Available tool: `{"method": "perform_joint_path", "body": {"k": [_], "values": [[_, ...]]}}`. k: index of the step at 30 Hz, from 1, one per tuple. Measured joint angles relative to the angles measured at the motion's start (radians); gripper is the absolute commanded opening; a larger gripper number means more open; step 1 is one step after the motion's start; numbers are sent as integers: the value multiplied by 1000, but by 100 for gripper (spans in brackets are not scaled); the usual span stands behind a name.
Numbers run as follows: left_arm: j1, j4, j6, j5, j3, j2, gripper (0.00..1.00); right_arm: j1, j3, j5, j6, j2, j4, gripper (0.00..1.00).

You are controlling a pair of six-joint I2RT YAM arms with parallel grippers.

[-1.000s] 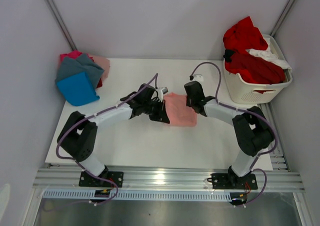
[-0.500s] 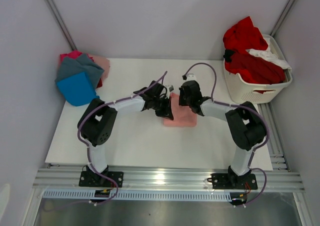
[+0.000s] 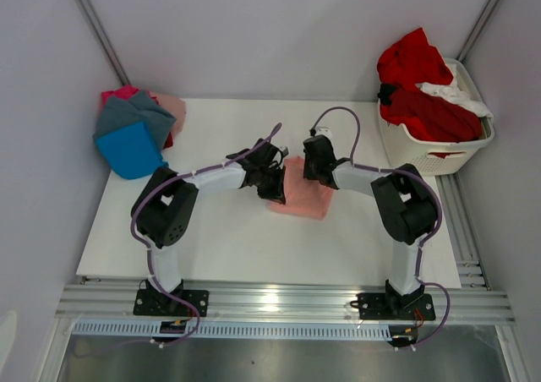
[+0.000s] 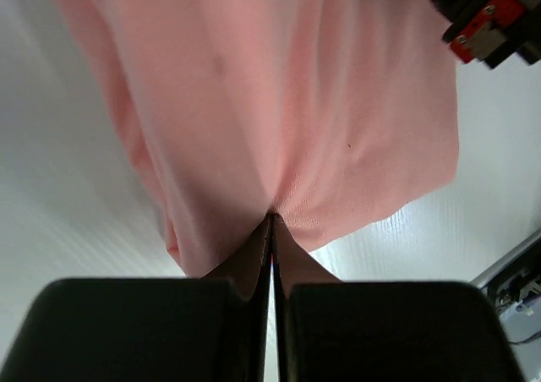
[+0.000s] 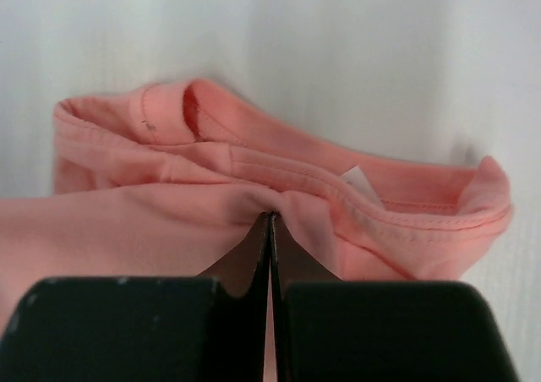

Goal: Fold and stack the t-shirts
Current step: Smooth out wrinkles on the folded tshirt

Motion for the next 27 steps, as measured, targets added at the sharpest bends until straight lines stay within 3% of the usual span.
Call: {"method": "perform_joint_path", "body": {"k": [18, 27], "values": [[-2, 12, 23, -37, -2, -3, 1, -55, -26, 124, 14, -43, -63, 0], [-2, -23, 98, -42, -48, -163, 1, -81, -92, 99, -20, -248, -39, 8]]}}
